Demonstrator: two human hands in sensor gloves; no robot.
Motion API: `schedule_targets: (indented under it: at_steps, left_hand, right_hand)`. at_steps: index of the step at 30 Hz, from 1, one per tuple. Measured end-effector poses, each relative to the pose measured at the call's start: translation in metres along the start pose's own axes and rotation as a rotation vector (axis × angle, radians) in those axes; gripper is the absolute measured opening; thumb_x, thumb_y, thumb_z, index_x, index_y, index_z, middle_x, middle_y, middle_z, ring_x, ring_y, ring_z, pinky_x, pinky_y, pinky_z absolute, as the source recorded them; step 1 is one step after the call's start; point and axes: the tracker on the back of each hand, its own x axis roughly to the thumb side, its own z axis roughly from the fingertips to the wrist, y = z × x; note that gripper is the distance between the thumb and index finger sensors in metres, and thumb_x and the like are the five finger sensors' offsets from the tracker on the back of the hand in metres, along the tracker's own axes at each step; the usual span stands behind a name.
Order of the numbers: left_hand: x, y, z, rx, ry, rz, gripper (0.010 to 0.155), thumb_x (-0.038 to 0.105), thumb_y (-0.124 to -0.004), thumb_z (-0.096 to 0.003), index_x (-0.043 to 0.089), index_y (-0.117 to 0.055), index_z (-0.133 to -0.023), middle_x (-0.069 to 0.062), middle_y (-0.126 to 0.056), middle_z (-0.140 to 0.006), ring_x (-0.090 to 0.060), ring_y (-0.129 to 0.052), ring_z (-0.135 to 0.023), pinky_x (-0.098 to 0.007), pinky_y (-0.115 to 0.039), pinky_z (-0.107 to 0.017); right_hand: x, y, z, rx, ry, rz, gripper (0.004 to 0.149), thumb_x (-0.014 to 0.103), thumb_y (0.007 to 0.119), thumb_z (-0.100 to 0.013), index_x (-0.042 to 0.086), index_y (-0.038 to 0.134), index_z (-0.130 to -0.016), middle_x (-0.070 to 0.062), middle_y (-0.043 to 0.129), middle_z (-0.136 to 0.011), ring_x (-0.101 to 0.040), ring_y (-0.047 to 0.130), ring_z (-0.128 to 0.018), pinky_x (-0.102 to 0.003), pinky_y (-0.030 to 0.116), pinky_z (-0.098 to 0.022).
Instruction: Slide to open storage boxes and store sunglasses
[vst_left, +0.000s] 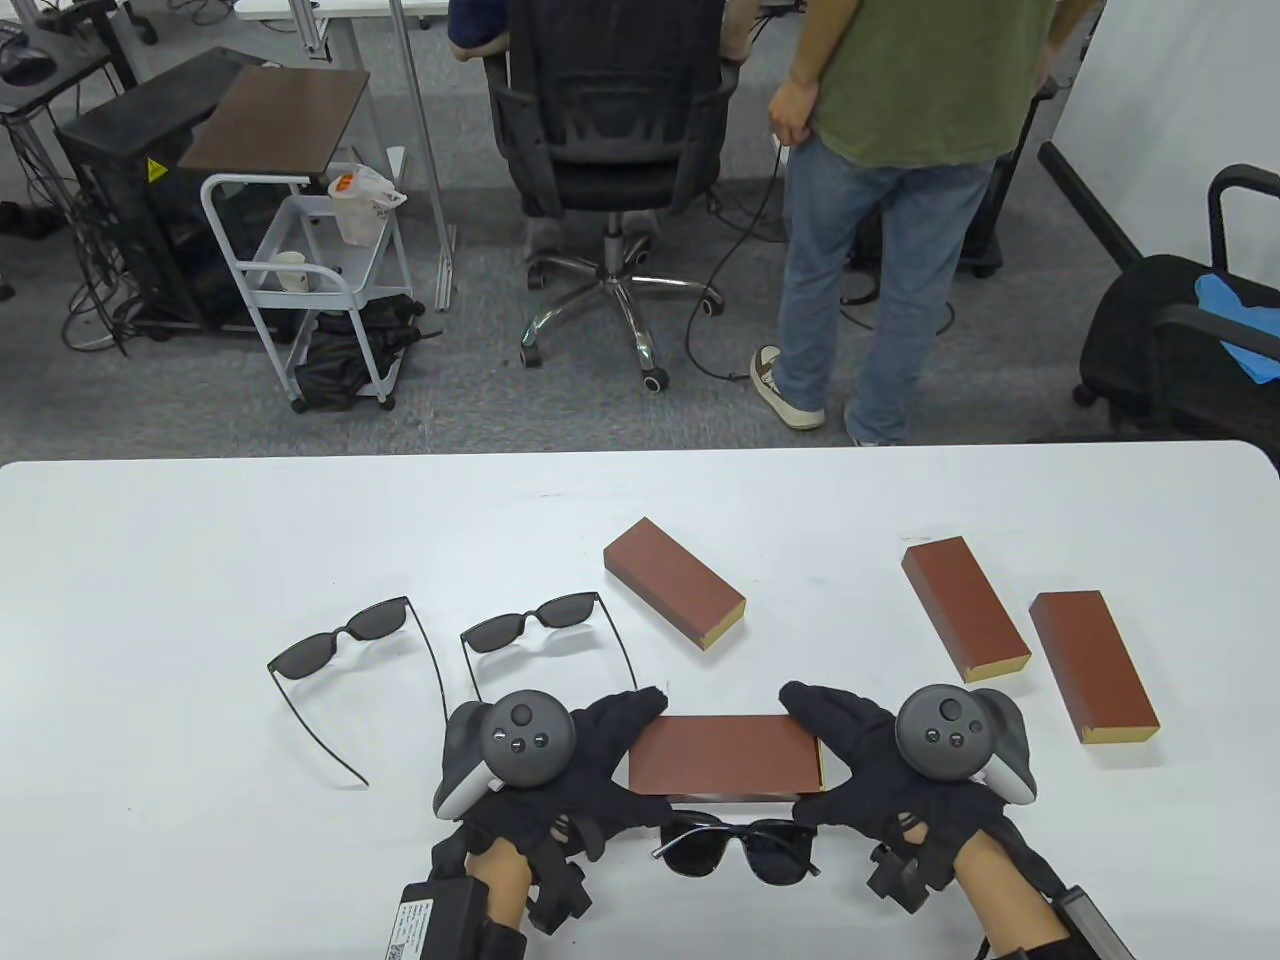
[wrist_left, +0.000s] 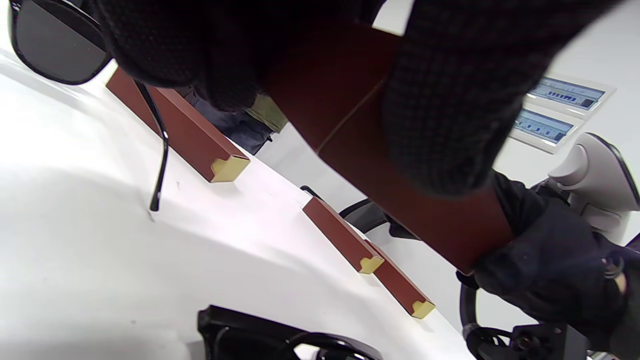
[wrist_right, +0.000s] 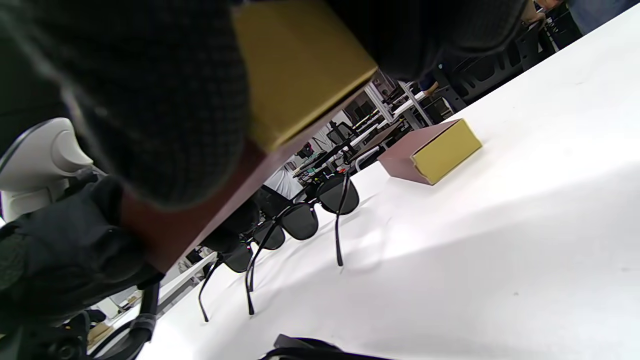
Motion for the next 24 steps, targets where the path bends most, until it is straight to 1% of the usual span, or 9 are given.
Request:
schedule_targets:
  at_steps: [2,5,13,19,22,23,24]
  left_hand:
    - [-0.003,0.001,0.001,-0.003,0.011,0.012,0.093,0.049,-0.103,-0.0288,0.030,-0.059,-0.108,-0.007,-0.068,-0.110,-0.033,-0.080,-0.094,-0.056,-0.074,-0.065]
    - [-0.006,0.001,0.002,0.001,0.026,0.014,0.093,0.048,-0.102,-0.0297,0.029,-0.057,-0.108,-0.007,-0.066,-0.111,-0.033,-0.079,-0.095,-0.056,-0.073,-0.065]
    - [-0.017,0.006,0.005,0.027,0.054,0.056,0.092,0.047,-0.101,-0.0313,0.031,-0.055,-0.109,-0.007,-0.063,-0.112,-0.033,-0.076,-0.097,-0.057,-0.072,-0.065]
    - [-0.019,0.007,0.006,0.059,0.050,0.136,0.093,0.048,-0.100,-0.0321,0.033,-0.052,-0.110,-0.007,-0.061,-0.114,-0.033,-0.074,-0.099,-0.058,-0.071,-0.065]
    - [-0.020,0.008,0.008,0.098,0.046,0.254,0.095,0.055,-0.097,-0.0330,0.032,-0.049,-0.111,-0.008,-0.057,-0.115,-0.035,-0.070,-0.100,-0.060,-0.068,-0.065]
    - [-0.021,0.008,0.009,0.113,0.055,0.292,0.095,0.061,-0.092,-0.0345,0.032,-0.046,-0.112,-0.007,-0.056,-0.116,-0.036,-0.069,-0.101,-0.060,-0.068,-0.065]
    - [-0.022,0.007,0.010,0.140,0.067,0.366,0.095,0.063,-0.090,-0.0360,0.033,-0.043,-0.113,-0.008,-0.054,-0.117,-0.036,-0.068,-0.101,-0.060,-0.067,-0.065]
  right_hand:
    - [-0.005,-0.002,0.002,0.012,0.019,-0.019,0.090,0.037,0.102,-0.021,0.028,0.052,-0.095,-0.010,0.060,-0.100,-0.036,0.066,-0.089,-0.053,0.060,-0.068]
    - [-0.012,-0.008,0.004,-0.001,0.051,-0.038,0.088,0.034,0.101,-0.022,0.029,0.053,-0.095,-0.008,0.059,-0.102,-0.037,0.066,-0.090,-0.054,0.060,-0.068]
    - [-0.033,-0.025,0.012,-0.029,0.116,-0.120,0.084,0.029,0.100,-0.024,0.032,0.055,-0.094,-0.006,0.057,-0.104,-0.038,0.070,-0.090,-0.053,0.066,-0.066]
    - [-0.038,-0.033,0.015,-0.050,0.114,-0.191,0.082,0.027,0.101,-0.024,0.031,0.058,-0.094,-0.006,0.059,-0.104,-0.038,0.074,-0.088,-0.052,0.070,-0.065]
    - [-0.036,-0.037,0.016,-0.089,0.089,-0.226,0.082,0.027,0.101,-0.024,0.031,0.058,-0.093,-0.007,0.059,-0.104,-0.038,0.075,-0.087,-0.051,0.071,-0.064]
    - [-0.035,-0.038,0.016,-0.097,0.084,-0.234,0.082,0.027,0.101,-0.024,0.030,0.058,-0.093,-0.007,0.059,-0.104,-0.038,0.075,-0.086,-0.050,0.071,-0.064]
    - [-0.034,-0.038,0.017,-0.112,0.076,-0.249,0.082,0.027,0.101,-0.024,0.030,0.058,-0.094,-0.007,0.059,-0.103,-0.039,0.075,-0.086,-0.050,0.071,-0.064]
